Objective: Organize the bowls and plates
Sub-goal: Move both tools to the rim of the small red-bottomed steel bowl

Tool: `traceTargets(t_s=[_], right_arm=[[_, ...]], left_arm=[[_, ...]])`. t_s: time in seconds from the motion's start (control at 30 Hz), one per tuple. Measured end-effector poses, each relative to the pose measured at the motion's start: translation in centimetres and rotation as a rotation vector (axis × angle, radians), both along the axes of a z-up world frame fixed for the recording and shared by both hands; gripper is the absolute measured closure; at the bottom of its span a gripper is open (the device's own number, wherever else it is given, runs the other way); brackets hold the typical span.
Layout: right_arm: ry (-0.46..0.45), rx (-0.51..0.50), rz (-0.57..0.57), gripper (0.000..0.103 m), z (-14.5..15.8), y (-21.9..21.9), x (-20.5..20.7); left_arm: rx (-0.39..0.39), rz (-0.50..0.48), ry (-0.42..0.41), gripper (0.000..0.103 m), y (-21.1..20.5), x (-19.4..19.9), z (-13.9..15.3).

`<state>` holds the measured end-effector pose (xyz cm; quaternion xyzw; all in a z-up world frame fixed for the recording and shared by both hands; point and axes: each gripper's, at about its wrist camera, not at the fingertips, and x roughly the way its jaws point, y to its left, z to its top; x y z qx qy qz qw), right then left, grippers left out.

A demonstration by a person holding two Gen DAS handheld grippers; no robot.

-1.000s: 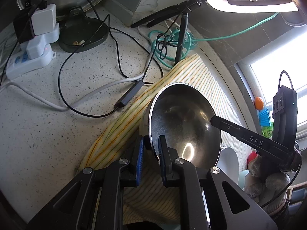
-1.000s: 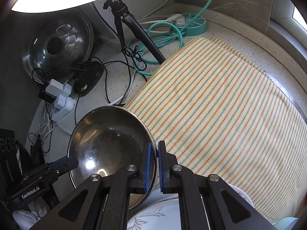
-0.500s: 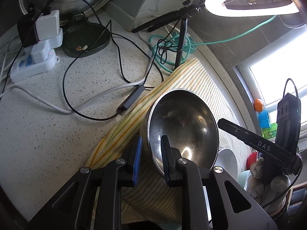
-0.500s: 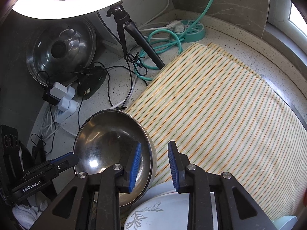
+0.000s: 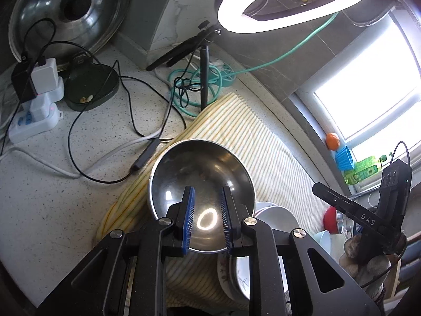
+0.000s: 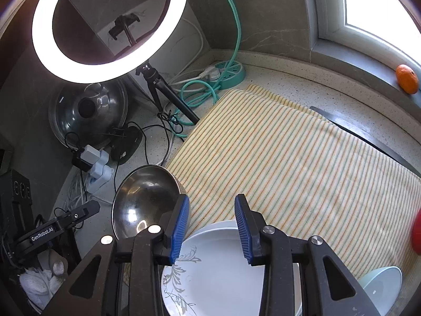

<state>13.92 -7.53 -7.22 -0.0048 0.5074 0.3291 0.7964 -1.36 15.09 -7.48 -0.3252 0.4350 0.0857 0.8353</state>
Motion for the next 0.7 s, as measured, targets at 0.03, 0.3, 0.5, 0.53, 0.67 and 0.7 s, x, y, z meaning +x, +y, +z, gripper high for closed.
traceTargets(t_s=[0.03, 0.3, 0.5, 0.53, 0.67, 0.7], right_arm=[[-0.006, 0.008, -0.019, 0.069, 0.3, -1.0, -0.1], [-0.087, 0.025, -0.183, 0.068, 2.3, -9.4, -1.1], [-0.121, 0.002, -0.301, 0.068, 2.6, -15.5, -1.9], [-0.121, 0.000, -0.321, 0.068, 2.6, -16.5, -2.0], [-0.104, -0.001, -0.402, 0.068, 2.1, -20.6, -2.1], [-0.102, -0.003, -0.422, 0.068, 2.0, -21.5, -2.2]], left_arm=[[-0.003, -0.013, -0.003, 0.085, -0.5, 0.3, 0.1], [-0.029, -0.131, -0.018, 0.085, -5.4, 3.4, 0.5], [-0.034, -0.241, -0.018, 0.085, -9.8, 5.9, 0.6], [-0.035, -0.259, -0.017, 0.085, -10.6, 6.4, 0.6], [-0.039, -0.331, -0.016, 0.085, -13.5, 8.0, 0.6], [-0.041, -0.347, -0.015, 0.085, -14.3, 8.5, 0.6]])
